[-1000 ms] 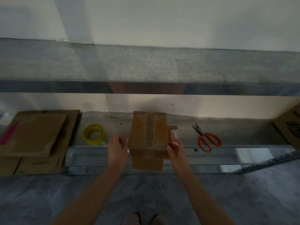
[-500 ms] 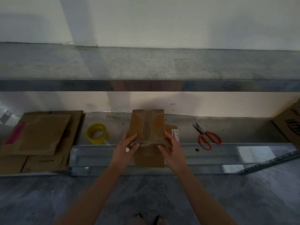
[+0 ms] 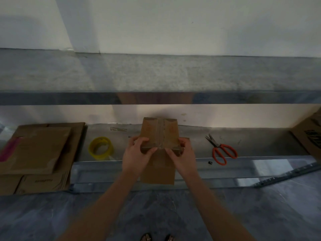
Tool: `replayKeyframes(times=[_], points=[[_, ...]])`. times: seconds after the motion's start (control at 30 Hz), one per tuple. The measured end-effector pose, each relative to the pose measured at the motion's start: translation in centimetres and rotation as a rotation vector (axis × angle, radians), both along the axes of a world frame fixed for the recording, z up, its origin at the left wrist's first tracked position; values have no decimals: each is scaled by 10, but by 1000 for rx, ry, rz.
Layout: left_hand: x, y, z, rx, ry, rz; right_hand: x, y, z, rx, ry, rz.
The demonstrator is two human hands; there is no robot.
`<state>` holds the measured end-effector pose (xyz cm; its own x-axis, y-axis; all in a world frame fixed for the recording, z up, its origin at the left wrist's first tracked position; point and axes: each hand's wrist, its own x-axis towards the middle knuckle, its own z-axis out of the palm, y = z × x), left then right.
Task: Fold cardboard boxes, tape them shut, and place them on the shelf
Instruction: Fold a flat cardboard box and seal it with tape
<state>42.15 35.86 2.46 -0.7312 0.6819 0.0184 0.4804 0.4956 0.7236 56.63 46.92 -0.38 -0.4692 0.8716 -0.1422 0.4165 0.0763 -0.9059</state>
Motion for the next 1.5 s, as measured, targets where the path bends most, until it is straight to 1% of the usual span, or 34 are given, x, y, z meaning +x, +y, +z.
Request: replayKeyframes(times=[0.07,0.1,0.17,0.2,0.27,0.33,0.4,0.53,0.67,0.8,0.9,0.93,1.03,1.07,1.13,1.27,1.33,1.43,1.5], points=[[-3,1,5,-7,-50,-24,6,2,10,-71,36,23],[-8,-2,8,27,-134,-57,13,7,14,-144,84,72],[-23,-10,16,100,-407,-179,35,22,23,-318,200,229],[-30,-17,21,112,-506,-257,45,31,28,-385,248,316],[-44,-22,24,56,-552,-402,57,45,33,-445,280,437],[-51,-20,27,8,-490,-446,56,56,37,-477,285,454],[-53,-18,31,19,-446,-428,54,64,34,-516,288,425],[-51,-20,31,53,-449,-397,53,62,21,-500,269,429],[-45,-21,27,85,-400,-371,53,49,17,-462,279,359],[-38,-19,20,111,-391,-339,47,38,14,-330,266,215],[-36,-20,14,115,-393,-299,45,33,11,-251,246,185],[-34,-19,12,124,-369,-288,44,31,10,-196,225,181],[-25,-15,4,121,-171,-211,37,26,8,70,133,159],[-23,-13,3,110,-133,-177,35,24,10,115,120,158],[-21,-12,3,108,-164,-133,34,24,12,96,131,154],[-16,-18,2,131,-345,-117,40,25,14,92,121,153],[-10,-24,-4,127,-385,-108,44,19,14,30,124,130],[3,-35,-17,151,-367,-107,56,3,6,-169,205,42],[14,-39,-28,158,-338,-94,63,-8,-10,-185,171,-81]])
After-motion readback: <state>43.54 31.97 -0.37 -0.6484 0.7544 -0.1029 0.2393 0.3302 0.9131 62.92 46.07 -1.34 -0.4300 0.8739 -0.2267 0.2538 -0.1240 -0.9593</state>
